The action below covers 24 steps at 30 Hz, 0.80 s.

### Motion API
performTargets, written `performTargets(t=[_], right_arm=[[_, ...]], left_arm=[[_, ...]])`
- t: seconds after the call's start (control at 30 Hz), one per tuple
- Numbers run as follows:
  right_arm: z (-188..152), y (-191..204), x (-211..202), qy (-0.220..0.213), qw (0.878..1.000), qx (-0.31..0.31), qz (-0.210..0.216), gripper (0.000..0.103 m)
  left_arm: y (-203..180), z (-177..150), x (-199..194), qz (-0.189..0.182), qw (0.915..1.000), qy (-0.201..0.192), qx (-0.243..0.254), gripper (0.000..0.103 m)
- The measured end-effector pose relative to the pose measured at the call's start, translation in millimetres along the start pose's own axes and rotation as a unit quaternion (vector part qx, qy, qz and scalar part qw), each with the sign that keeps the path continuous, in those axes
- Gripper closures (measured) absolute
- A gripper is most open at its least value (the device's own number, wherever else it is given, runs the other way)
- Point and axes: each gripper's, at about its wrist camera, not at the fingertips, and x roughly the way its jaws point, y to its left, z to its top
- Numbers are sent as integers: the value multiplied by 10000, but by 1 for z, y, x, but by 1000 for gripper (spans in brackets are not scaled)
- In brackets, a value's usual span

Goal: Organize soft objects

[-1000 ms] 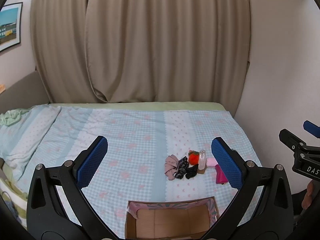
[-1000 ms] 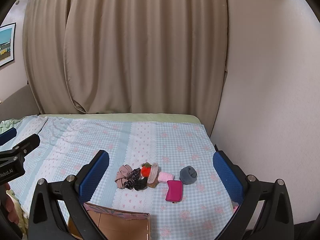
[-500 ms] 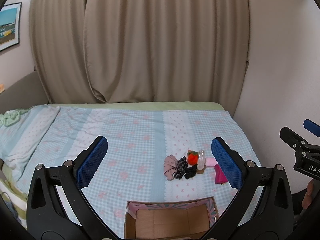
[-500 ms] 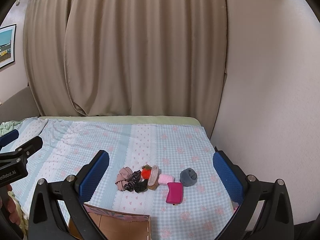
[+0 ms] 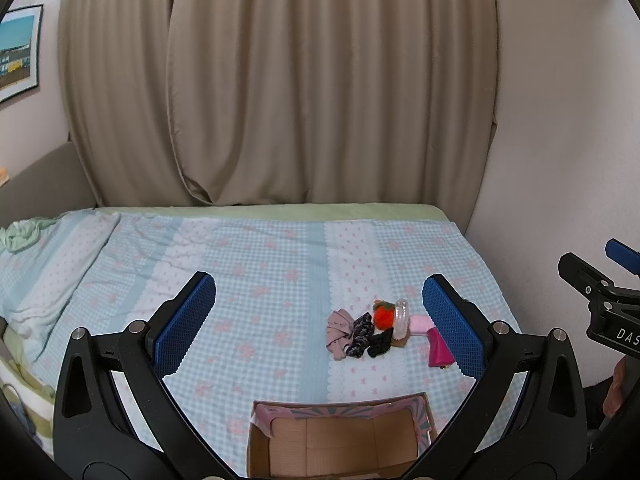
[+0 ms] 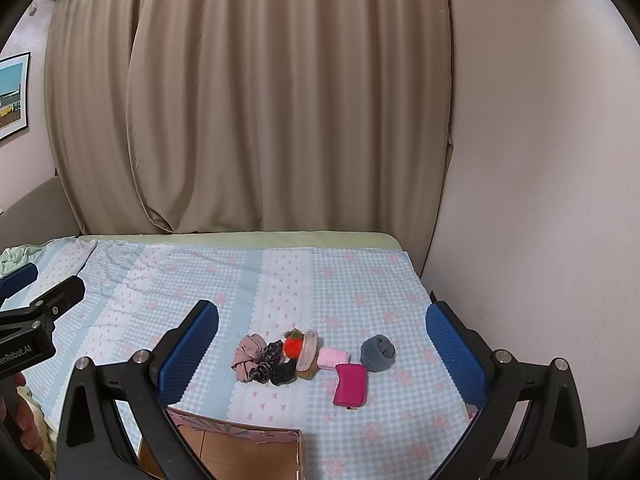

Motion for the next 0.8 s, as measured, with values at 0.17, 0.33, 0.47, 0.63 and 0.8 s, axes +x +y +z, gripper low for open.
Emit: performTargets(t=[0.17,0.33,0.47,0.63,0.8], right_arm=[[0,1,-2,0,10000,3,32,0],[0,2,-4,-35,10000,-13,52,0],[0,2,-5,-44,10000,-17,56,0],[0,3,-5,-26,10000,-19,55,0],[3,-2,15,242,9997,-24,55,0]], left_arm=[[0,1,0,-10,10000,4,-8,0],[0,1,-1,-15,10000,7,-10,0],[0,1,-1,-12,10000,5,-9,0],[1,3,5,-21,9999,105,-62,0],[8,1,45,-180,9978,575,-288,0]])
